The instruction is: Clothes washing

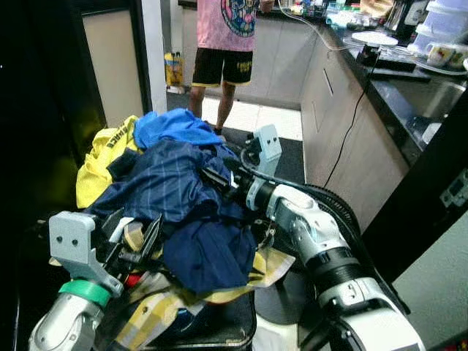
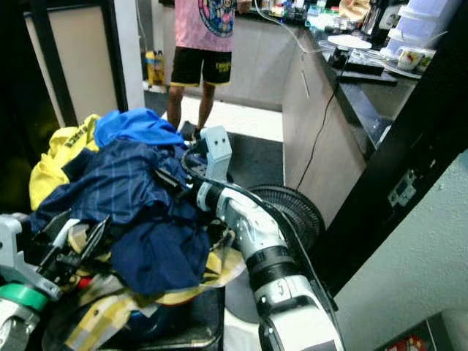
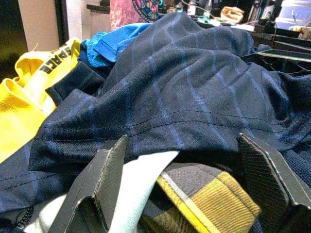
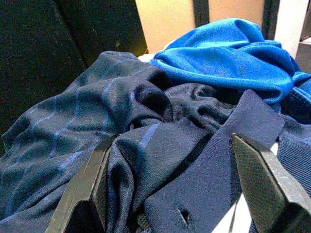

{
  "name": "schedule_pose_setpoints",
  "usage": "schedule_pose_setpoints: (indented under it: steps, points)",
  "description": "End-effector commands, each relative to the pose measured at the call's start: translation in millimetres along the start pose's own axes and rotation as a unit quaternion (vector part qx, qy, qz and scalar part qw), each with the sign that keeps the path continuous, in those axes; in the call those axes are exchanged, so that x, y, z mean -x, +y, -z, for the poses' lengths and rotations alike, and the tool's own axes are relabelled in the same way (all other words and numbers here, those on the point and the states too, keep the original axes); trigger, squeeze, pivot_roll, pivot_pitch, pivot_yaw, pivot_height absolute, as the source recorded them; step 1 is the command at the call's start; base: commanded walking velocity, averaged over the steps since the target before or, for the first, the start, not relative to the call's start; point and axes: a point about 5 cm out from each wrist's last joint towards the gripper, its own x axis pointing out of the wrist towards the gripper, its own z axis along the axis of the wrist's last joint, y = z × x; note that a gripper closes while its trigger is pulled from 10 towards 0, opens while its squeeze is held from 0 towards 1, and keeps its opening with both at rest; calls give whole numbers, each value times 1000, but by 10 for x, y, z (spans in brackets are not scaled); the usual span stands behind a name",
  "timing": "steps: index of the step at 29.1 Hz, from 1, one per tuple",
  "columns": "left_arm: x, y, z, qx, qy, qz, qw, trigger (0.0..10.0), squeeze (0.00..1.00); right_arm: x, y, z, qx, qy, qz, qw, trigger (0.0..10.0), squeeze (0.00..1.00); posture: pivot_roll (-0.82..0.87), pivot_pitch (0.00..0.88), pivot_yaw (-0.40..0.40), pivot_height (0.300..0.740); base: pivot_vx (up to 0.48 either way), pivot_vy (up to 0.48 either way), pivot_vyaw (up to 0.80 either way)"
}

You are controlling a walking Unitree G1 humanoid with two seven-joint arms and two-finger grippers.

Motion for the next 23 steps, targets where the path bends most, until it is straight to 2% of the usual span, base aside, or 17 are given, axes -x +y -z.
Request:
schedule_pose_setpoints:
  steps: [1,4,5,7,8,20,23]
  points:
    - [33,-20,16,3,11,5,1000,10000,0,7,-11,76,-6,21,6,1000,10000,0,23,132,-29,740,0,0,0]
    - [37,-19,27,-1,15,6,1000,10000,0,11,-18,88,-3,20,11,1000,10000,0,24,132,-32,740,0,0,0]
    - [33,-21,27,-2,15,5,1000,10000,0,8,-30,74,-3,14,15,1000,3961,0,25,129,-33,740,0,0,0]
    - [31,-22,26,-2,15,5,1000,10000,0,5,-39,62,-3,10,17,1000,3961,0,25,129,-33,740,0,0,0]
    - [25,-20,26,-3,15,5,1000,10000,0,1,-45,50,-4,6,18,1000,78,0,26,122,-32,740,0,0,0]
    - [-35,-27,28,-10,17,10,1000,10000,0,13,-57,-21,6,-11,10,1000,0,0,19,99,-23,740,0,0,0]
    - [-51,-26,24,-8,14,7,1000,10000,0,32,-63,-20,28,-9,9,1000,0,0,19,99,-23,740,0,0,0]
